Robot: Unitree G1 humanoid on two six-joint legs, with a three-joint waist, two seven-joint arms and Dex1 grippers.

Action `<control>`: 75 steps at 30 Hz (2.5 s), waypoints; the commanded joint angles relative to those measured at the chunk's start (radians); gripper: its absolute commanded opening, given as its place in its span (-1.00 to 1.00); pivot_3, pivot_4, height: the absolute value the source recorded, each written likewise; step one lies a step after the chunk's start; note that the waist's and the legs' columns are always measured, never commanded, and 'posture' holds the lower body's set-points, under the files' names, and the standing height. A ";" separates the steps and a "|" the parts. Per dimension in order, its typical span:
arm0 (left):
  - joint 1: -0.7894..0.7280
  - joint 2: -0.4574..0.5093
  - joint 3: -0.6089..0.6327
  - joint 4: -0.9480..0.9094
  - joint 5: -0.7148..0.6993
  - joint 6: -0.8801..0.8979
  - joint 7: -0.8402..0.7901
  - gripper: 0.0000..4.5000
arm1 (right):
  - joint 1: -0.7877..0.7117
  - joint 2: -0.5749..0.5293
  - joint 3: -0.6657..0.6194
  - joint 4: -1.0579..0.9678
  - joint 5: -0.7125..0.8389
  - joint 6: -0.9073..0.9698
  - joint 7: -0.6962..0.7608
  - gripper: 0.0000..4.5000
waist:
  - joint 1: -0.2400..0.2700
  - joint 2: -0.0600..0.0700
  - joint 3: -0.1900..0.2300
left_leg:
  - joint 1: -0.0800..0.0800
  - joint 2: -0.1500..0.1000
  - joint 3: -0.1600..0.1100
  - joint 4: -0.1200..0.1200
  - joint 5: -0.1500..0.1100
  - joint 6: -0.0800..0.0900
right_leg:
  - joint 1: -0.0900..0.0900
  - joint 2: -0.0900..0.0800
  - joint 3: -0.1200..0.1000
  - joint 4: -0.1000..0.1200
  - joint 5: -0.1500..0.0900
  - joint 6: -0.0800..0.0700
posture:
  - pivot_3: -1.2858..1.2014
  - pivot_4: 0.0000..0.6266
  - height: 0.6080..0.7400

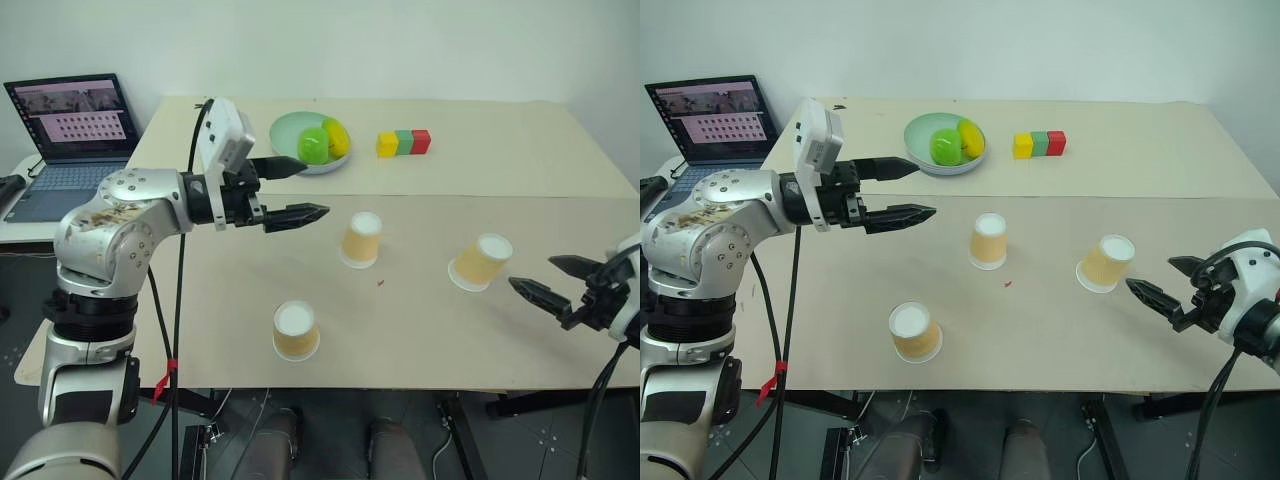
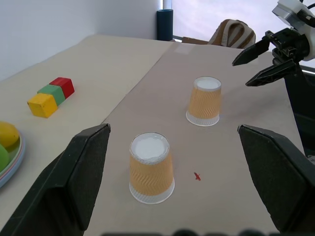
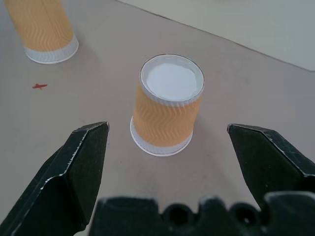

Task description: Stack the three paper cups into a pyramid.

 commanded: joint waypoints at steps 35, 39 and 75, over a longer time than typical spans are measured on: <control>-0.024 -0.002 0.089 -0.096 -0.138 0.070 0.129 0.96 | -0.318 0.096 0.266 0.302 -0.084 -0.194 -0.043 1.00 | -0.002 0.000 0.000 | 0.004 0.000 0.004 -0.002 0.000 0.000 | 0.000 0.001 0.006 0.000 0.001 -0.001 | 0.03 -0.52 1.00; -0.015 0.020 0.084 -0.111 -0.158 0.090 0.117 0.96 | -0.334 0.110 0.267 0.337 -0.087 -0.214 -0.052 1.00 | -0.003 0.000 0.000 | 0.004 0.000 0.004 -0.002 0.000 0.000 | 0.000 0.001 0.007 0.000 0.001 -0.001 | 0.03 -0.52 1.00; 0.053 0.118 0.027 -0.176 -0.148 0.121 0.037 1.00 | -0.747 0.267 0.510 0.787 -0.258 -0.403 -0.004 0.23 | -0.013 0.000 0.000 | 0.005 0.001 0.005 -0.005 0.000 0.000 | -0.001 0.004 0.010 -0.001 0.002 -0.002 | 0.03 -0.52 1.00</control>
